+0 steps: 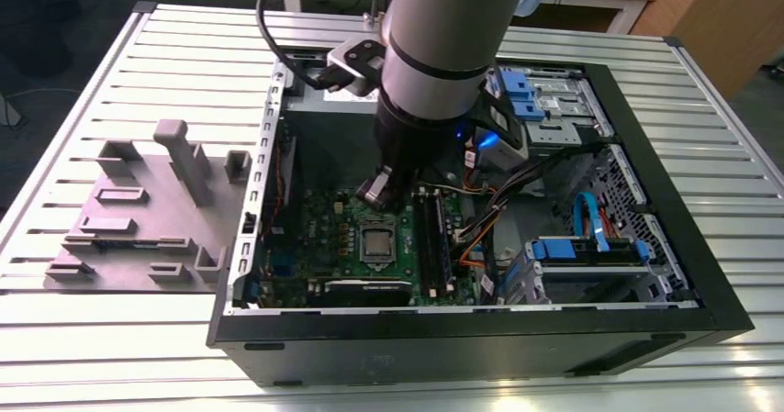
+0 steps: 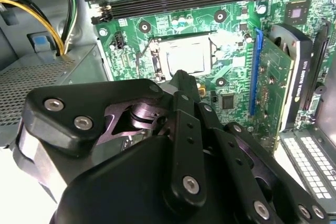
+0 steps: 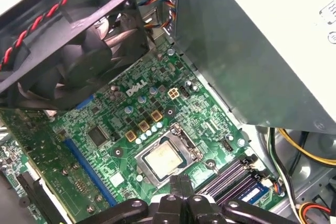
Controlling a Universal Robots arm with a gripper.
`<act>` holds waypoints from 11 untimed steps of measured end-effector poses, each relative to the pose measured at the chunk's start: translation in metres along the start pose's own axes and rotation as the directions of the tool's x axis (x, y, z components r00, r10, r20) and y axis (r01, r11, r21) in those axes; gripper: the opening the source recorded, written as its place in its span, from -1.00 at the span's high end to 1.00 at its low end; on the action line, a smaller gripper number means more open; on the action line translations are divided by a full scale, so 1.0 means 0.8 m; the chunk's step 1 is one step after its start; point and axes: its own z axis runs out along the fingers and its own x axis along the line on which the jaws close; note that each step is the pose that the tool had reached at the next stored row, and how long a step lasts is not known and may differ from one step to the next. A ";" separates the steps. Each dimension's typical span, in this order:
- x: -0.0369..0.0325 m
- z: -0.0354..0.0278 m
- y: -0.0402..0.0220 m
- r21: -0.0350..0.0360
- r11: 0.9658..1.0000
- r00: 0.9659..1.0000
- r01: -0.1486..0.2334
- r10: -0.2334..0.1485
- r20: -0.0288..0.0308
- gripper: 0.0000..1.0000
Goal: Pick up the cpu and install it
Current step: 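Install the first cpu locking lever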
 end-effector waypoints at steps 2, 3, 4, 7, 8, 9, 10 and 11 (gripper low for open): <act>-0.0019 0.0002 0.0017 0.000 1.000 1.000 0.000 0.000 0.000 0.80; -0.0040 0.0003 0.0038 0.000 1.000 1.000 0.000 0.000 0.000 0.80; -0.0070 0.0005 0.0061 0.000 1.000 1.000 0.000 0.000 0.000 0.80; -0.0131 0.0009 0.0109 0.000 1.000 1.000 0.000 0.000 0.000 0.80; -0.0142 0.0010 0.0119 0.000 1.000 1.000 0.000 0.000 0.000 0.80; -0.0149 0.0010 0.0123 0.000 1.000 1.000 0.000 0.000 0.000 0.80; -0.0154 0.0009 0.0127 0.000 1.000 1.000 0.000 0.000 0.000 0.80; -0.0159 0.0008 0.0132 0.000 1.000 1.000 0.000 0.000 0.000 0.80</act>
